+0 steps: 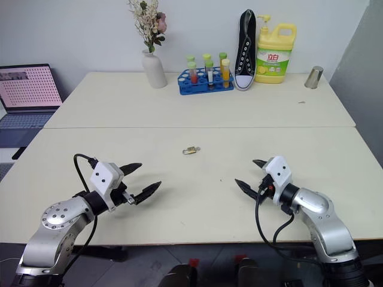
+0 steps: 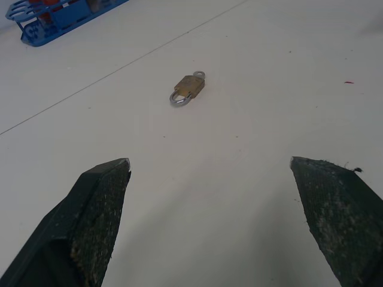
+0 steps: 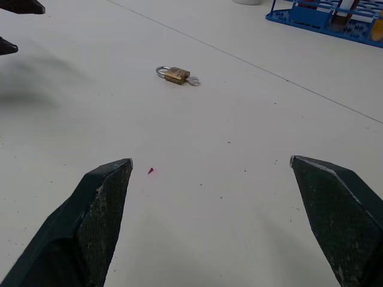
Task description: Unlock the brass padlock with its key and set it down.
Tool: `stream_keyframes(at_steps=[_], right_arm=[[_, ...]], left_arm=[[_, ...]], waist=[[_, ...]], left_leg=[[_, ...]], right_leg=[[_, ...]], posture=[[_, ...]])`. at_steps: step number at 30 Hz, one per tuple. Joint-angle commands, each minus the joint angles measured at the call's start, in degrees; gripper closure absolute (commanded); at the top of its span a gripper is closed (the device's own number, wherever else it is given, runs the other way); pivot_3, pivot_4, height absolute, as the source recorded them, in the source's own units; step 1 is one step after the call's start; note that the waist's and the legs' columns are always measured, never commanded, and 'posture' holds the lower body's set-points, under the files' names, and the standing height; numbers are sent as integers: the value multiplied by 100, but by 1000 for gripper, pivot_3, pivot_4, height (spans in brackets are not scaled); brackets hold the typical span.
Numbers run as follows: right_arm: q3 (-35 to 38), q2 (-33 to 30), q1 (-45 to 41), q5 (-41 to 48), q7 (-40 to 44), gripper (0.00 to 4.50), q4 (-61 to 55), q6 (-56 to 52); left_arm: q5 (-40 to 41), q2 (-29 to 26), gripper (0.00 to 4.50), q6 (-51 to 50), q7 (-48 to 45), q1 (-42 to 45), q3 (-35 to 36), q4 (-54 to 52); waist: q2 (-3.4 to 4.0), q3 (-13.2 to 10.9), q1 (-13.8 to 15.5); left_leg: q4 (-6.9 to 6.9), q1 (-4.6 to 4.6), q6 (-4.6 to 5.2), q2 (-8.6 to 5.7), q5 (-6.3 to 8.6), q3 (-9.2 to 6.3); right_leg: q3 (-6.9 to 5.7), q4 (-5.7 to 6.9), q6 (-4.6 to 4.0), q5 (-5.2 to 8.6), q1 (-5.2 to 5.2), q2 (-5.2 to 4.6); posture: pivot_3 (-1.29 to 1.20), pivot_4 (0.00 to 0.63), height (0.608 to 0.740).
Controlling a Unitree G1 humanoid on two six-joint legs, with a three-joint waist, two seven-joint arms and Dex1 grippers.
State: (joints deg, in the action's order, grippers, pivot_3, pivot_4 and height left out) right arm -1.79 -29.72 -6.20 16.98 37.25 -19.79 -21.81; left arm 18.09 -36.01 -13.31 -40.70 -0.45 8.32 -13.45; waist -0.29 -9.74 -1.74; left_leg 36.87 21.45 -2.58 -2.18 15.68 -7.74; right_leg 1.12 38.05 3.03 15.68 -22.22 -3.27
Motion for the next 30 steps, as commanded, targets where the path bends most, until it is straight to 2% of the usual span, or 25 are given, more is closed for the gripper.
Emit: stream_keyframes(at_steps=[1, 7, 11, 15, 21, 28, 30], right_arm=[[-23, 47, -73, -7, -14, 78, -137, 64], [-198, 63, -34, -59, -6, 78, -236, -68], [-267, 87, -99, 233, -203, 78, -787, -960], [-256, 128, -232, 455, -366, 78, -1185, -1610], [-6, 165, -961, 1175, -950, 78, -2020, -3850], [109, 309, -1205, 1579, -1391, 78, -2557, -4825], [146, 373, -1196, 1616, -1520, 78, -2678, -4987]], left_arm=[[224, -5, 0, 204, -209, 52, 199, -62], [-14, 35, 0, 341, -205, 462, -38, 403], [-292, 182, 0, 539, -349, 1536, -432, 1508], [-400, 255, 0, 677, -592, 2026, -619, 2096], [-941, 691, 0, 1489, -1417, 4022, -1247, 4976], [-1602, 1302, 0, 2352, -1246, 5501, -1443, 7634], [-1817, 1406, 0, 2437, -1297, 5694, -1545, 8074]], waist=[[0, 0, -1], [0, 0, 6], [-3, -1, 16], [-4, -1, -4], [-11, 1, 10], [-14, -1, -7], [-15, -2, -11]], left_leg=[[0, 0, 0, 0, 0, 0], [1, 0, 0, -1, 0, -2], [4, 2, 0, -3, -1, -4], [7, 11, -2, -5, -1, -8], [13, 25, -2, -6, -2, -22], [11, 47, -2, -15, -2, -17], [12, 52, -1, -16, -1, -17]], right_leg=[[0, 0, 0, 0, 0, 0], [-3, 1, 0, 0, 1, 0], [-8, 2, 0, 0, 1, 1], [-10, -1, 0, -1, -3, -1], [-26, 2, 0, -1, -10, 2], [-22, -4, 1, -1, -29, -4], [-23, -1, 1, -1, -34, -5]], posture=[[0, 150, 740], [0, 150, 740], [0, 150, 740], [0, 150, 740], [0, 150, 740], [0, 150, 740], [0, 150, 740]])
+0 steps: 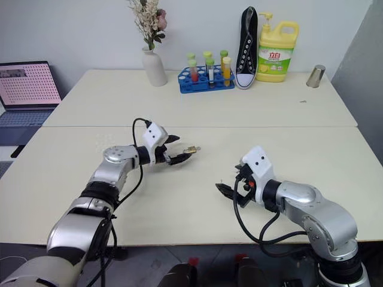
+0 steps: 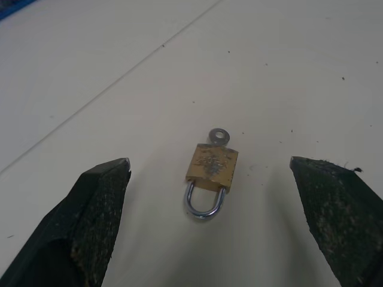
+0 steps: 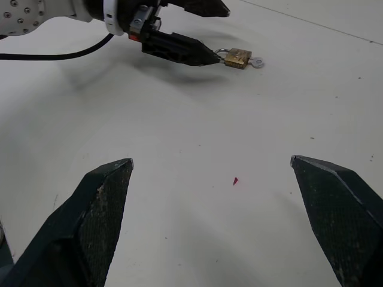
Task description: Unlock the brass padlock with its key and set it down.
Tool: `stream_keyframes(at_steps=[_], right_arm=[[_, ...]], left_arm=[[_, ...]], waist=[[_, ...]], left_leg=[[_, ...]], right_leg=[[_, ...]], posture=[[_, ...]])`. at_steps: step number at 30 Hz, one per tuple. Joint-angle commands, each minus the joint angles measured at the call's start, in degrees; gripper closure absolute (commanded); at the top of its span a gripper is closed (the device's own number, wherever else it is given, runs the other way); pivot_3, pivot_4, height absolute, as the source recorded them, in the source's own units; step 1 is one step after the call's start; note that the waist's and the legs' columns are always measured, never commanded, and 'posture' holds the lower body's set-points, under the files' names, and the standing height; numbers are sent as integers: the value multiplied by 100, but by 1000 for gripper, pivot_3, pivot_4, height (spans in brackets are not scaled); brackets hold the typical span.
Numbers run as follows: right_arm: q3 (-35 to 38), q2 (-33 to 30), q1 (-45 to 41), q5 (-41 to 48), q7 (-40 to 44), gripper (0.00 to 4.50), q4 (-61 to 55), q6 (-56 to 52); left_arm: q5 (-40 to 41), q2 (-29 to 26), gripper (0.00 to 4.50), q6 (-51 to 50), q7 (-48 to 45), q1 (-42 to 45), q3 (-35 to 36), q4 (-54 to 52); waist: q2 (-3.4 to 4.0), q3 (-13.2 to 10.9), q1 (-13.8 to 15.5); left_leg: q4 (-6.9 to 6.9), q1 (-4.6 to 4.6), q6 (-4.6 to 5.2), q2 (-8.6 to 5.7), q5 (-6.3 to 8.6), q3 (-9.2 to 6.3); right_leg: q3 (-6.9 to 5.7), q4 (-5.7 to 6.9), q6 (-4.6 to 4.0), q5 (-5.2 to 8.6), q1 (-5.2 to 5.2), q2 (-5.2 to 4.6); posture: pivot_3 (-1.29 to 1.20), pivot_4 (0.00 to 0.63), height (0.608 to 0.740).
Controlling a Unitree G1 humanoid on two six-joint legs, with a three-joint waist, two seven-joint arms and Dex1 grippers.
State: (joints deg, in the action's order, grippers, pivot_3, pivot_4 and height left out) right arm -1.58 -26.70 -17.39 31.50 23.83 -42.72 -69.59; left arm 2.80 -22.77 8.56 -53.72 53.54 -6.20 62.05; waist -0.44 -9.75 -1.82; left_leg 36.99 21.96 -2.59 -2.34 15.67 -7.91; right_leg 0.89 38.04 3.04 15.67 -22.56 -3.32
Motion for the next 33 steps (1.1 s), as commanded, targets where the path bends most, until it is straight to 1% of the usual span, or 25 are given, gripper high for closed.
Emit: stream_keyframes(at_steps=[1, 6, 9, 12, 15, 16, 18, 20, 21, 26, 30, 33], right_arm=[[160, 108, -67, 189, -236, 78, -439, -277], [322, 236, 48, 293, -484, 78, -687, -537], [389, 283, 123, 354, -563, 78, -839, -668], [449, 335, 134, 420, -645, 0, -900, -748], [496, 381, 113, 486, -706, 0, -902, -796], [509, 392, 108, 496, -723, 0, -901, -802], [539, 418, 96, 514, -749, 0, -891, -812], [562, 430, 65, 528, -758, 0, -850, -808], [567, 439, 48, 536, -763, 0, -826, -802], [556, 348, 36, 562, -744, 0, -746, -712], [509, 186, 88, 552, -679, 0, -757, -528], [472, -19, 227, 494, -610, 0, -790, -271]], left_arm=[[-359, 121, 0, 313, 54, 360, -97, 674], [-545, 249, 0, 309, 363, 625, 14, 1112], [-730, 257, 0, 202, 301, 686, -71, 1235], [-888, 224, 607, 54, 172, 700, -148, 1289], [-989, 197, 1542, -4, 89, 686, -170, 1296], [-1027, 180, 1926, -42, 99, 678, -182, 1302], [-1076, 145, 2510, -144, 153, 667, -188, 1315], [-1144, 91, 3242, -249, 174, 659, -220, 1329], [-1161, 71, 3516, -308, 135, 649, -231, 1331], [-1142, 54, 3542, -169, -110, 532, -220, 1251], [-1001, 37, 3542, 336, -709, 291, -180, 977], [-816, -21, 3542, 905, -1377, -26, -150, 489]], waist=[[0, 0, -17], [-1, 0, -24], [-2, 1, -25], [-3, 2, -28], [-5, 3, -45], [-5, 3, -51], [-6, 4, -66], [-8, 7, -87], [-10, 8, -101], [-12, 10, -154], [-12, 10, -159], [-12, 10, -143]], left_leg=[[0, 0, 1, 0, 0, 1], [0, -1, 1, 2, 0, 0], [2, -2, 1, 1, 0, 1], [2, -5, 2, 2, 0, 1], [3, -12, 2, 1, 0, 6], [5, -15, 2, 1, 0, 6], [5, -20, 3, 2, -1, 5], [5, -25, 4, 3, -1, 5], [5, -28, 4, 3, -2, 5], [5, -40, 5, 5, -2, 6], [4, -41, 5, 5, -2, 8], [3, -39, 5, 6, -2, 8]], right_leg=[[0, 2, 0, 0, -1, 0], [2, 13, 0, 0, -7, 1], [3, 16, 1, 0, -6, 1], [2, 20, 1, 0, -6, 2], [7, 35, 1, 1, -6, 2], [8, 43, 1, 1, -7, 2], [8, 51, 2, 1, -7, 2], [9, 59, 2, 2, -6, 4], [9, 63, 2, 2, -6, 4], [13, 79, 2, 3, -5, 7], [17, 79, 0, 4, -6, 8], [17, 77, -1, 5, -6, 7]], posture=[[0, 150, 740], [0, 150, 740], [0, 150, 740], [0, 150, 740], [0, 150, 740], [0, 150, 740], [0, 150, 740], [0, 150, 740], [0, 150, 740], [0, 150, 740], [0, 150, 740], [0, 150, 740]])
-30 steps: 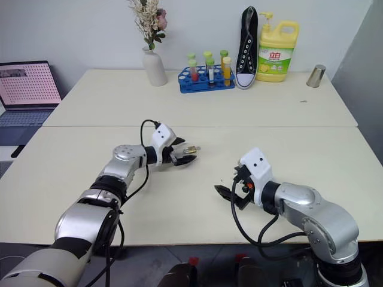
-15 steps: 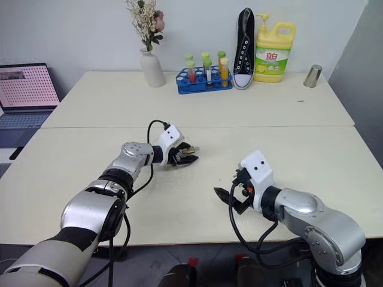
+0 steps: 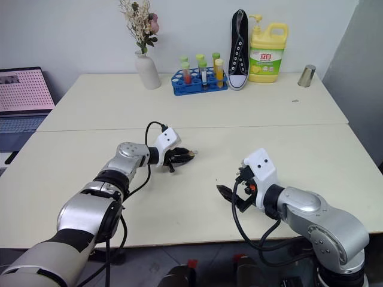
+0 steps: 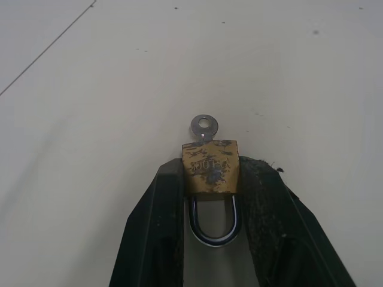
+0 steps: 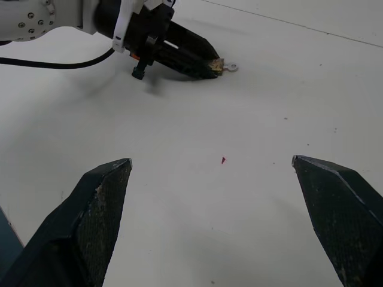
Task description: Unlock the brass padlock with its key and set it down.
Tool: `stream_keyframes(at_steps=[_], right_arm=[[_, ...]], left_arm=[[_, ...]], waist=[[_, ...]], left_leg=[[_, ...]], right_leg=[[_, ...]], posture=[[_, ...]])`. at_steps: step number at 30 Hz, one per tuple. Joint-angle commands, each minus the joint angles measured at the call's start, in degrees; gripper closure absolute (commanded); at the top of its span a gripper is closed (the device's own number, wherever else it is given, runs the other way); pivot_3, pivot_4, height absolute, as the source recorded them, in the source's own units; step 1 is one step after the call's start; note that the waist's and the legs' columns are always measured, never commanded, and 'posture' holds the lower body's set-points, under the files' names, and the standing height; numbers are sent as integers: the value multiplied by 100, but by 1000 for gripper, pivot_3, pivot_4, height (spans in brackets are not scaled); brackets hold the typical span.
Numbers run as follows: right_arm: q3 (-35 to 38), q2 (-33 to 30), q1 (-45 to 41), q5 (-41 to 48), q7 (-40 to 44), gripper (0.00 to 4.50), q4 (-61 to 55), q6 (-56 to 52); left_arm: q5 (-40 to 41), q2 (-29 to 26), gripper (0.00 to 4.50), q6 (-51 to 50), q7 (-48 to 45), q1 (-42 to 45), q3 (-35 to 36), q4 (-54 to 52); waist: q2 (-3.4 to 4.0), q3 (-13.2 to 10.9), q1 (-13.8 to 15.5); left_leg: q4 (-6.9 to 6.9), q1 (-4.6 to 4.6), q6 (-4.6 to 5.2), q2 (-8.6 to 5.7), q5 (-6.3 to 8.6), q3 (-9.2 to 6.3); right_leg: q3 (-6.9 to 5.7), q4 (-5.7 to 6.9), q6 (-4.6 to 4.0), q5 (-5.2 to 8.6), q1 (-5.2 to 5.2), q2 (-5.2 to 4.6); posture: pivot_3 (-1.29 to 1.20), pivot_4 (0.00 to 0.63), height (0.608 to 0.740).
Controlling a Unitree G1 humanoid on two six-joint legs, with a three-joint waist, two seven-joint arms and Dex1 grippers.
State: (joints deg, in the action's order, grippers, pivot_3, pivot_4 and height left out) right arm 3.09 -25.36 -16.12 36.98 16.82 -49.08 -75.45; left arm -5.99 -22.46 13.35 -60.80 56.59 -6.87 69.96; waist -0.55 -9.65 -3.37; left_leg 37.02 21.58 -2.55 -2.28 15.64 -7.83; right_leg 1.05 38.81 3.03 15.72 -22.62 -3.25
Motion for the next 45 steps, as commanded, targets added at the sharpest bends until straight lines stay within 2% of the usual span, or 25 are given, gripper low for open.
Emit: stream_keyframes(at_steps=[1, 3, 6, 8, 10, 12, 15, 17, 19, 21, 29, 36, 43, 45], right_arm=[[1, -200, 140, -57, 105, 0, -155, 380], [23, -359, 303, -107, 220, 0, -189, 701], [431, -882, 1062, 165, 1004, 0, -459, 1301], [650, -974, 1327, 379, 1345, 0, -461, 1679], [838, -907, 1443, 532, 1447, 0, -371, 1963], [929, -1005, 1593, 568, 1643, 0, -300, 2195], [729, -1018, 1591, 420, 1614, 0, -190, 2477], [573, -902, 1539, 404, 1531, 0, -119, 2627], [442, -653, 1484, 803, 1523, 0, 56, 2563], [420, -402, 1346, 1383, 1374, 0, 276, 2255], [-254, -461, 673, 1428, 1396, 0, 1062, 1936], [-336, -345, 103, 1706, 1421, 0, 1545, 1707], [-355, -369, -30, 1920, 1482, 0, 1574, 1576], [-377, -354, -50, 1927, 1449, 650, 1592, 1571]], left_arm=[[120, -63, 3542, 529, -793, -411, -65, -433], [409, -87, 3542, 757, -1158, -735, 12, -1069], [999, -219, 3542, 1306, -1437, -1967, -68, -3624], [1125, -270, 3542, 1437, -1348, -2440, -120, -4694], [1097, -310, 3542, 1573, -1174, -2676, -161, -5270], [795, -396, 3542, 2397, -909, -2845, -212, -5631], [-45, -574, 3542, 4258, -215, -2952, -181, -5702], [-364, -620, 3542, 4859, 220, -2928, -129, -5557], [-623, -626, 3542, 5216, 652, -2983, -40, -5477], [-801, -648, 3542, 5355, 1018, -3076, 5, -5496], [-1350, -800, 3542, 5299, 2091, -3129, -12, -5600], [-1535, -1004, 3542, 5232, 2505, -3151, -222, -5692], [-1629, -1114, 3542, 5125, 2758, -3145, -351, -5763], [-1657, -1139, 3542, 5085, 2821, -3158, -376, -5792]], waist=[[0, 0, 21], [0, 0, 36], [0, 0, 52], [-3, -3, 64], [-7, -5, 105], [-7, -5, 151], [-5, -3, 152], [-6, -4, 158], [-7, -4, 161], [-7, -4, 150], [-7, -4, 156], [-7, -5, 157], [-6, -5, 163], [-6, -5, 158]], left_leg=[[0, 4, 0, 0, 0, -2], [1, 11, -1, 0, 0, -3], [-1, 22, -1, 0, 0, -2], [-2, 30, -4, 12, -1, -10], [2, 34, -3, 8, -1, -9], [6, 23, -2, 2, 0, -2], [-6, -26, 0, 4, 1, 7], [-10, -40, 0, 4, 1, 12], [-9, -37, 0, 5, 1, 9], [-9, -38, 0, 5, 1, 11], [-8, -35, 0, 4, 1, 6], [-8, -34, 0, 4, 1, 7], [-8, -29, 0, 4, 1, 5], [-9, -30, 0, 4, 1, 5]], right_leg=[[-2, -5, 0, 0, 0, -1], [-3, -10, 0, 0, -2, -2], [1, -21, -1, 0, -8, -8], [6, -28, -2, -1, -12, -12], [10, -26, -1, -1, -17, -16], [1, -23, 0, -1, -4, -14], [5, -34, 1, 0, 42, -9], [10, -37, 2, 2, 52, -7], [7, -40, 2, 2, 52, -5], [10, -40, 2, 2, 52, -5], [3, -40, 2, 2, 52, -4], [3, -34, 1, 1, 47, -4], [1, -35, 1, 1, 45, -4], [1, -33, 1, 1, 43, -3]], posture=[[0, 150, 740], [0, 150, 740], [0, 150, 740], [0, 150, 740], [0, 150, 740], [0, 150, 740], [0, 150, 740], [0, 150, 740], [0, 150, 740], [0, 150, 740], [0, 150, 740], [0, 150, 740], [0, 150, 740], [0, 150, 740]])
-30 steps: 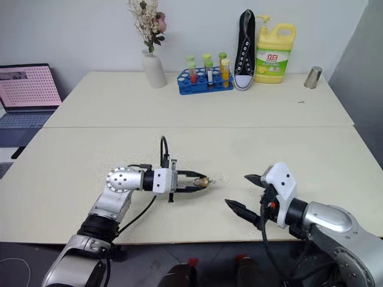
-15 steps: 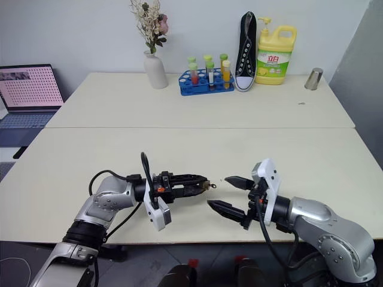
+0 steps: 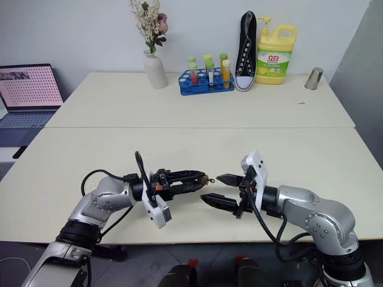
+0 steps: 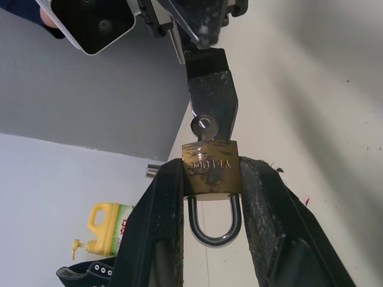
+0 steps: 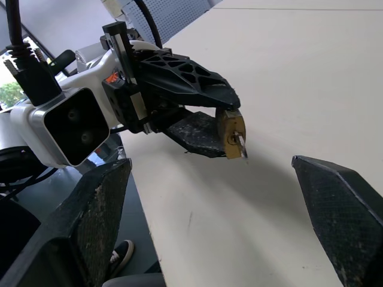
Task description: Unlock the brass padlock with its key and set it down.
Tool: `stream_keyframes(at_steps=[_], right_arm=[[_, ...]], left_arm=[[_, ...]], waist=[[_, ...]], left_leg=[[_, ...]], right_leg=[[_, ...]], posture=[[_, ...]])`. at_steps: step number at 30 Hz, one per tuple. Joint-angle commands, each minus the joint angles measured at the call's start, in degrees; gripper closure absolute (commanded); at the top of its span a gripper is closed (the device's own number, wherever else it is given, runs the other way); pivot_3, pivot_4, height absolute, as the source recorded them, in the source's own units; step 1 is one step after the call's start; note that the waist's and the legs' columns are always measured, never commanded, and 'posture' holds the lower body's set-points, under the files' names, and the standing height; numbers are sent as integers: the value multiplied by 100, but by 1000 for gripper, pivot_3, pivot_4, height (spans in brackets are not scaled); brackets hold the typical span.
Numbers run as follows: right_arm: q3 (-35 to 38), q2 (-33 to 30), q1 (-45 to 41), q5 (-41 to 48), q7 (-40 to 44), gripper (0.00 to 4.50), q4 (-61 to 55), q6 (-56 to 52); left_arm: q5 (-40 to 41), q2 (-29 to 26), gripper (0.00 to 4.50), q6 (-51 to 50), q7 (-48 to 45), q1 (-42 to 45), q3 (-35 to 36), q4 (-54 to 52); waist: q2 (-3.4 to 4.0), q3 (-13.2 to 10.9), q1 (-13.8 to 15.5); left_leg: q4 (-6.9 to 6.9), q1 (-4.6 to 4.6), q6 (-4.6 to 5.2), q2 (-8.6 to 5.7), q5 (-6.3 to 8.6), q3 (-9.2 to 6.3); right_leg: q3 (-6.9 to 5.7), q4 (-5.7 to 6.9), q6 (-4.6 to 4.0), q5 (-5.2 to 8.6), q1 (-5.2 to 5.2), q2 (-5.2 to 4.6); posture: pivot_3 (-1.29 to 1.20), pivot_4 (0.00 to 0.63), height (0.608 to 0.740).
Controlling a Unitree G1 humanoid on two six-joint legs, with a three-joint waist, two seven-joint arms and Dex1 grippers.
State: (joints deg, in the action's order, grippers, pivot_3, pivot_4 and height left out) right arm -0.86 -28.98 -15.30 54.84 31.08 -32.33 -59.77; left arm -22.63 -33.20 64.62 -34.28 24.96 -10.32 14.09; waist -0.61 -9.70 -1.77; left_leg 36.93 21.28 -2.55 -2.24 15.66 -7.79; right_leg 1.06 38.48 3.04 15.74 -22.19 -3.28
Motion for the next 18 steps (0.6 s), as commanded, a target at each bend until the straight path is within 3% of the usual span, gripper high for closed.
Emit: stream_keyframes(at_steps=[1, 11, 18], right_arm=[[13, 18, -148, 147, 9, 912, -67, 1], [-55, 30, -259, 191, 29, 4500, 32, 19], [63, 56, -270, 486, 15, 4500, 109, -139]], left_arm=[[-6, -81, 3542, -64, 199, 2, -47, -220], [-35, -200, 3542, -171, 375, -56, -200, -321], [-57, -298, 3542, -209, 463, -84, -248, -389]], waist=[[0, 0, -5], [0, 0, -1], [1, 0, -2]], left_leg=[[0, 0, 0, 0, 0, 0], [0, 2, 0, 0, 0, 0], [0, 3, 0, 0, 0, 0]], right_leg=[[1, 0, 0, 0, 0, 0], [0, 0, 0, 0, -2, 0], [0, 0, 0, 0, -3, 0]], posture=[[0, 150, 740], [0, 150, 740], [0, 150, 740]])
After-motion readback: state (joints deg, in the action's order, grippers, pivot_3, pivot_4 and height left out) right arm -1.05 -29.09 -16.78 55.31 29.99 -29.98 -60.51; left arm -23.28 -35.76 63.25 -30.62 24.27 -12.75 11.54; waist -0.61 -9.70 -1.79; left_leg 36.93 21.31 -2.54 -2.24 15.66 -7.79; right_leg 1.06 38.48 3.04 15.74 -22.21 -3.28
